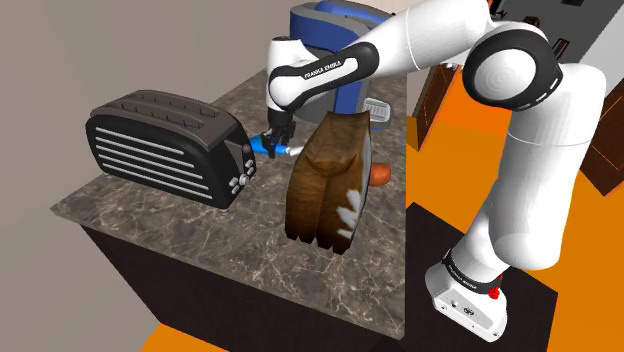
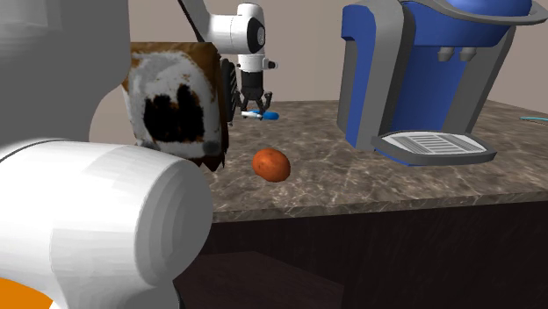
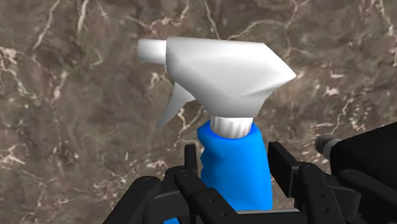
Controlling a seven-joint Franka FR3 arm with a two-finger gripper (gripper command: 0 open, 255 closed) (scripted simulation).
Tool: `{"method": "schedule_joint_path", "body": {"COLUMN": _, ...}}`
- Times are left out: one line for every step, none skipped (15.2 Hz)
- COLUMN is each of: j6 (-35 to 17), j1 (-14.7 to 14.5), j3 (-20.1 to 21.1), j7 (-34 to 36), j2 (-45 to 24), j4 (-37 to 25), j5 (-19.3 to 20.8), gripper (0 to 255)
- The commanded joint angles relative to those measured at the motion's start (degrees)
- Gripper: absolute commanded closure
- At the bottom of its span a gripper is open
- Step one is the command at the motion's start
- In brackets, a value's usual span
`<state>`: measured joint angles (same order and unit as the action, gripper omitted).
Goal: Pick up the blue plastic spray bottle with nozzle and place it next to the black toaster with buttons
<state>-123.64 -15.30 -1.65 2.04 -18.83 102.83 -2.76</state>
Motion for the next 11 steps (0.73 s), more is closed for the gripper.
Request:
{"method": "schedule_joint_path", "body": {"j6": -1.6, "j1": 0.05, "j3": 0.0, "j7": -0.15, "j2": -0.76, "j4": 0.81, "j5": -0.07, "gripper": 255}}
{"method": "schedule_joint_path", "body": {"j6": -2.25, "j1": 0.06, "j3": 0.01, "j7": -0.18, "j2": -1.11, "j4": 1.11, "j5": -0.1, "gripper": 255}}
{"method": "schedule_joint_path", "body": {"j6": -2.9, "j1": 0.06, "j3": 0.02, "j7": -0.22, "j2": -1.46, "j4": 1.4, "j5": -0.13, "gripper": 255}}
{"method": "schedule_joint_path", "body": {"j6": -3.55, "j1": 0.07, "j3": 0.03, "j7": -0.25, "j2": -1.83, "j4": 1.68, "j5": -0.16, "gripper": 255}}
{"method": "schedule_joint_path", "body": {"j6": -3.95, "j1": 0.07, "j3": 0.04, "j7": -0.28, "j2": -2.05, "j4": 1.86, "j5": -0.18, "gripper": 255}}
{"method": "schedule_joint_path", "body": {"j6": -3.95, "j1": 0.07, "j3": 0.04, "j7": -0.28, "j2": -2.06, "j4": 1.85, "j5": -0.18, "gripper": 255}}
{"method": "schedule_joint_path", "body": {"j6": -3.95, "j1": 0.07, "j3": 0.04, "j7": -0.28, "j2": -2.07, "j4": 1.85, "j5": -0.18, "gripper": 255}}
{"method": "schedule_joint_path", "body": {"j6": -3.95, "j1": 0.07, "j3": 0.04, "j7": -0.28, "j2": -2.07, "j4": 1.85, "j5": -0.18, "gripper": 255}}
{"method": "schedule_joint_path", "body": {"j6": -3.95, "j1": 0.07, "j3": 0.04, "j7": -0.28, "j2": -2.07, "j4": 1.85, "j5": -0.18, "gripper": 255}}
{"method": "schedule_joint_path", "body": {"j6": -3.95, "j1": 0.07, "j3": 0.04, "j7": -0.28, "j2": -2.07, "j4": 1.85, "j5": -0.18, "gripper": 255}}
{"method": "schedule_joint_path", "body": {"j6": -3.95, "j1": 0.07, "j3": 0.04, "j7": -0.28, "j2": -2.07, "j4": 1.85, "j5": -0.18, "gripper": 255}}
